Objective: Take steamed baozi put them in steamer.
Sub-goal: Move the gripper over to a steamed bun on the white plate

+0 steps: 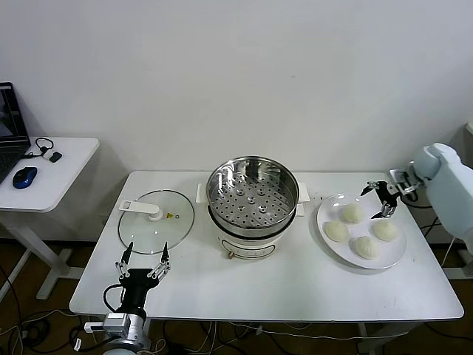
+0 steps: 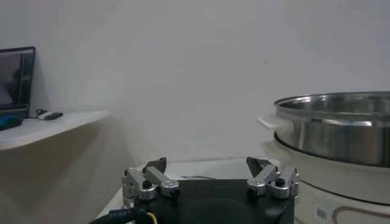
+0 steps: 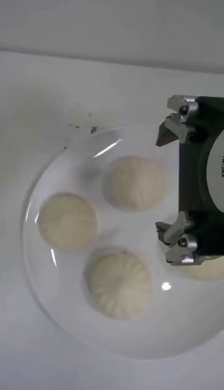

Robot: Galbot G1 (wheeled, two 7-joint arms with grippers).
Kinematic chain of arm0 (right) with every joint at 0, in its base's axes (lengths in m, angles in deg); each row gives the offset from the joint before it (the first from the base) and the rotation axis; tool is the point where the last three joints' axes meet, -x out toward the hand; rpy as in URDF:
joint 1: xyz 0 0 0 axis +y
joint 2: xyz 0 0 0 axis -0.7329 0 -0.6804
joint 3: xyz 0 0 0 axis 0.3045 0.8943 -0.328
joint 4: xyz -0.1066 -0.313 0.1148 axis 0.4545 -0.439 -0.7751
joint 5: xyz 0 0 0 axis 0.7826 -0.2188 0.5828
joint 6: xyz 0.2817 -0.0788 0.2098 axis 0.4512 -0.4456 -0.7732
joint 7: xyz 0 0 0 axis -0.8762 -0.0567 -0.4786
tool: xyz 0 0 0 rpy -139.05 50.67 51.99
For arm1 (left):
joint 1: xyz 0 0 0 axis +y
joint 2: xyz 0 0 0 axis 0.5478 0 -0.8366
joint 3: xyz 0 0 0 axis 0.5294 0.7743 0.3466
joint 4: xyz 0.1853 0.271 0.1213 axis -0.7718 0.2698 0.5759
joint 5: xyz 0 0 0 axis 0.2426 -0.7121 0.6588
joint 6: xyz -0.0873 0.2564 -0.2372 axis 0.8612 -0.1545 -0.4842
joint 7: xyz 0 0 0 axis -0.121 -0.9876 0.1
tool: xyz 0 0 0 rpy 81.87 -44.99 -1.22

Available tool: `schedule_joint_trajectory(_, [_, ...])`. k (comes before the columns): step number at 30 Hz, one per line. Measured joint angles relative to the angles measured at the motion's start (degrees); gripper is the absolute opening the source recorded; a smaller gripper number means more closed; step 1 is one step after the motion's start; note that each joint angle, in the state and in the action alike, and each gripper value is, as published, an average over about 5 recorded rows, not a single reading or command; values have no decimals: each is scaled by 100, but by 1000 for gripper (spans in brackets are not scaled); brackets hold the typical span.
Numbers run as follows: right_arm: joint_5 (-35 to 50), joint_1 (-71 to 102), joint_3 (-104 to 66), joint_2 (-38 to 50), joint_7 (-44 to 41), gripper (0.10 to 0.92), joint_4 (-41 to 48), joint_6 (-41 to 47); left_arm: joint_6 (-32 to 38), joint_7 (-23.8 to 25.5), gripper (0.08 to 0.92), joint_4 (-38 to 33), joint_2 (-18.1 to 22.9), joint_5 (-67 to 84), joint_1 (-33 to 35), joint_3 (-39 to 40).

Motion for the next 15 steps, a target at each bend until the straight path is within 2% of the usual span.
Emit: schedule_joint_trajectory(15, [-832,83,-582,-599,239,823,618,238,14,-10,823,20,-1,24,32,-24])
